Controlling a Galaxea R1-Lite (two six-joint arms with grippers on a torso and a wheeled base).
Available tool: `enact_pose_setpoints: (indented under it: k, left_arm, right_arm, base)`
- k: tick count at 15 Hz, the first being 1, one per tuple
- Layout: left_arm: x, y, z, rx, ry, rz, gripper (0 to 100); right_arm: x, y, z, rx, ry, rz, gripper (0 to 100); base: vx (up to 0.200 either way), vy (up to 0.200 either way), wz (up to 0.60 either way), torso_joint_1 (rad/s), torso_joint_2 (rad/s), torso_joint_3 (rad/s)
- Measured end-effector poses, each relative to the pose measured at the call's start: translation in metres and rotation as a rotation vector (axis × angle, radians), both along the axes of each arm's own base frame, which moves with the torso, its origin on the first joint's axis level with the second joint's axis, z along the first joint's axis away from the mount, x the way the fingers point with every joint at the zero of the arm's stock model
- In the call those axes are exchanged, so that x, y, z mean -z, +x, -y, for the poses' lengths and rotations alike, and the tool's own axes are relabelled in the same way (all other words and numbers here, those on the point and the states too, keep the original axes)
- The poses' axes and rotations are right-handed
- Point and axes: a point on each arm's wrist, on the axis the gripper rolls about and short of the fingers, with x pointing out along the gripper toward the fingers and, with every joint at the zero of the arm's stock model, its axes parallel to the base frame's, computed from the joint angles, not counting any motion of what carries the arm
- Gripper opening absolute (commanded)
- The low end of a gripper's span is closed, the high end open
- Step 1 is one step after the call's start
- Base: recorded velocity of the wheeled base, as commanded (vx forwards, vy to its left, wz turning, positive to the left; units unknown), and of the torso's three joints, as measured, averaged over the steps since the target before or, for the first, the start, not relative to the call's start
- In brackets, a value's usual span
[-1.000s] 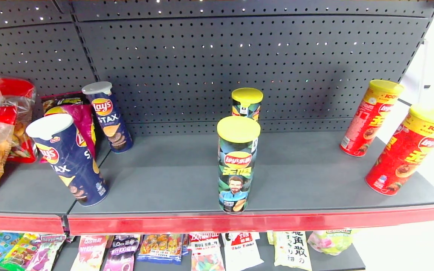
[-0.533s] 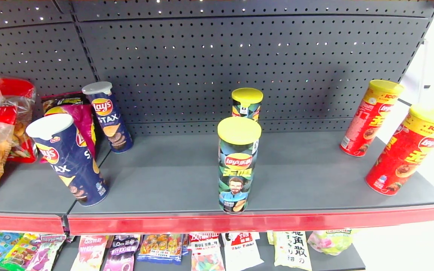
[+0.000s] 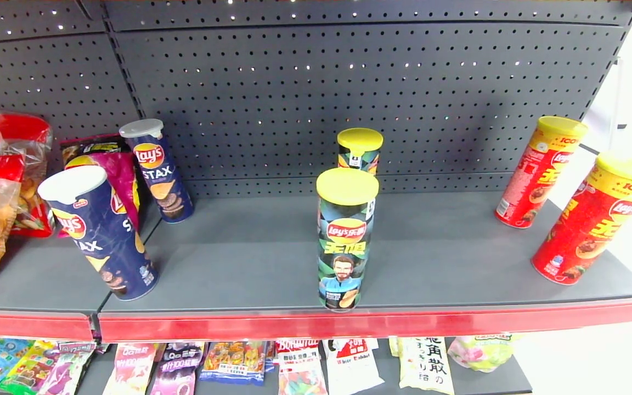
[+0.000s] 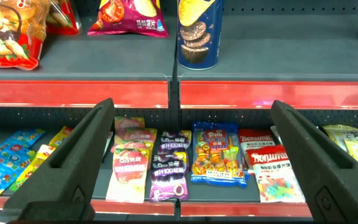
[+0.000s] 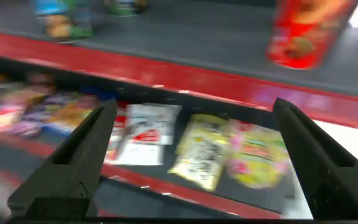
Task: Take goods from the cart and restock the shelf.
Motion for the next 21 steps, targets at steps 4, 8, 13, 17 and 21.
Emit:
enact_pose_setpoints:
  k: [4, 8, 13, 17, 21]
  left_arm:
    - [0.0000, 0.0000, 0.0000, 0.000, 0.000, 0.000, 100]
    - [0.0000, 0.0000, 0.0000, 0.000, 0.000, 0.000, 100]
    - [0.0000, 0.0000, 0.0000, 0.000, 0.000, 0.000, 100]
    - [0.0000, 0.0000, 0.0000, 0.000, 0.000, 0.000, 100]
    - [0.0000, 0.0000, 0.0000, 0.000, 0.000, 0.000, 100]
  right_arm:
    - [0.0004, 0.0029, -0.0008, 0.129, 0.001, -0.052, 100]
    - [0.0007, -0.0030, -0.0019, 0.192, 0.004, 0.030, 100]
    - [0.0020, -0.0065, -0.0009, 0.270, -0.038, 0.096, 100]
    - [0.0020, -0.0067, -0.0007, 0.277, -0.035, 0.100, 100]
    - [0.0078, -0.0064, 0.0013, 0.366, -0.036, 0.042, 100]
  base:
    - [0.000, 0.000, 0.00, 0.000, 0.00, 0.000]
    - [0.000, 0.000, 0.00, 0.000, 0.00, 0.000]
    - [0.000, 0.000, 0.00, 0.000, 0.00, 0.000]
    - [0.000, 0.000, 0.00, 0.000, 0.00, 0.000]
    - [0.000, 0.000, 0.00, 0.000, 0.00, 0.000]
